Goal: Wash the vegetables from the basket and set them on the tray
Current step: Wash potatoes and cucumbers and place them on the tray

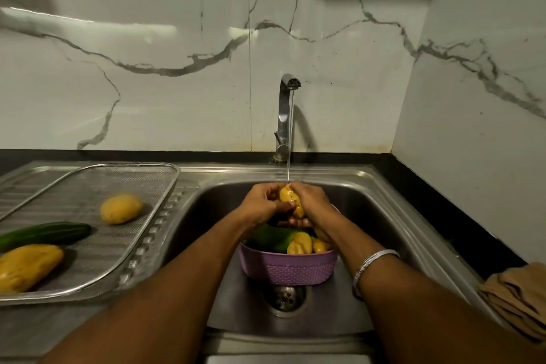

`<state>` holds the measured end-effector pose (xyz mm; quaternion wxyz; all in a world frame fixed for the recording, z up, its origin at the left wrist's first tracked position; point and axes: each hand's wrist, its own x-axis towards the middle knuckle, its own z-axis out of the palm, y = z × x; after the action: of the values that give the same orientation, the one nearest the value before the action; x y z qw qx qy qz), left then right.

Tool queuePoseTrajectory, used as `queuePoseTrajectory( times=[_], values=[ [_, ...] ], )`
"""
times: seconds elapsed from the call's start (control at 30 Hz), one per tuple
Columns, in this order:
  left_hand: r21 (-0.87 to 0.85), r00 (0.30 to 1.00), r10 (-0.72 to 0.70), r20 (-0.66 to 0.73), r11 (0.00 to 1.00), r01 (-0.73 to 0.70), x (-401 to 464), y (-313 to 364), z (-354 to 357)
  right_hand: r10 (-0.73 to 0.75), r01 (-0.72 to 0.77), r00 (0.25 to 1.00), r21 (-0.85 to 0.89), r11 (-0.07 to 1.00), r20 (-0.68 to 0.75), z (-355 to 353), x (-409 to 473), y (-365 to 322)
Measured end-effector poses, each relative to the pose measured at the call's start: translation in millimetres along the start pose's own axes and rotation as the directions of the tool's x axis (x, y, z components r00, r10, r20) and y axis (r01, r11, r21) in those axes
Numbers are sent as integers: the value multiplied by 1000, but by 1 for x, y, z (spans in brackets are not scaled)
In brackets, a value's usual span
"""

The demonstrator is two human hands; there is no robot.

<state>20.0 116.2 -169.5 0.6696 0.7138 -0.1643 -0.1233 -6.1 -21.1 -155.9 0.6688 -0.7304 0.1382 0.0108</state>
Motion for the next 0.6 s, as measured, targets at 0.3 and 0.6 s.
queuePoseTrajectory(
  times=[0.3,0.6],
  values=[
    [169,973,199,-120,970,-177,2,1,10,-237,176,950,-279,944,-205,5,17,1],
    [147,970,176,-166,977,-152,3,-5,6,-33,37,999,-99,994,37,2,9,-4]
  ],
)
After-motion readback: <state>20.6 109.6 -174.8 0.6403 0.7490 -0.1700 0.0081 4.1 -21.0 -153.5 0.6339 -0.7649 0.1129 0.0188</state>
